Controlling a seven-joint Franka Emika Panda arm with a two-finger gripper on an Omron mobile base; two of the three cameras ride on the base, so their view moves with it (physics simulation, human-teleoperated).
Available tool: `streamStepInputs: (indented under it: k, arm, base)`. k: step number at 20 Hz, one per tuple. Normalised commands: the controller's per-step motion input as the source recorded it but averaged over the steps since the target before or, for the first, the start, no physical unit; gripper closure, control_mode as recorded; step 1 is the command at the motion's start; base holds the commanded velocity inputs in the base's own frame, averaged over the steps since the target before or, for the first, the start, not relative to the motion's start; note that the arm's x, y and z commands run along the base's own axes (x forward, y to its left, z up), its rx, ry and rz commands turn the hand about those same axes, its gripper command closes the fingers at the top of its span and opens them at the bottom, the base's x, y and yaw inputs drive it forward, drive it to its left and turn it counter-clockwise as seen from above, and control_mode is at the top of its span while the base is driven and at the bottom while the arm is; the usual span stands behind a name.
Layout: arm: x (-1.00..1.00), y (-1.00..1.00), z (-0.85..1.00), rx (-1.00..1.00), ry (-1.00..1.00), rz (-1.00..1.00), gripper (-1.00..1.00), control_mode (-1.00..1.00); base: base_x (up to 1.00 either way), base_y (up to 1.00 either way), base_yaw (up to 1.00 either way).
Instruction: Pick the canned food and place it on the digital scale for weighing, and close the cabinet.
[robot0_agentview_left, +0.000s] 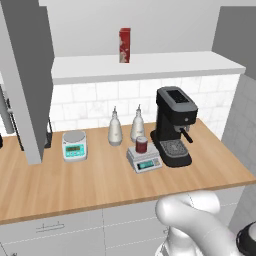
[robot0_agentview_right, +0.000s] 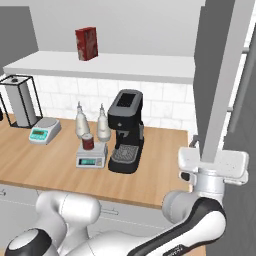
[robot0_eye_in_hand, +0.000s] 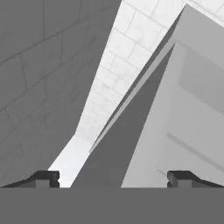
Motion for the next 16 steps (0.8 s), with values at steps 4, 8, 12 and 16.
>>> streamStepInputs:
  k: [4, 8, 12, 16]
  arm:
    - [0.19, -0.34, 0.04, 0.03, -0.01, -0.01, -1.00, -1.00]
    - [0.18, -0.35, 0.51, 0.09, -0.06, 0.00, -1.00, -1.00]
    - [0.03, -0.41, 0.53, 0.10, -0.09, 0.00, -1.00, -1.00]
    - [-0.42, 0.19, 0.75, 0.07, -0.33, 0.15, -1.00, -1.00]
  base:
    - [0.00, 0.00, 0.00]
    - [0.00, 0.00, 0.00]
    - [0.00, 0.00, 0.00]
    - [0.00, 0.00, 0.00]
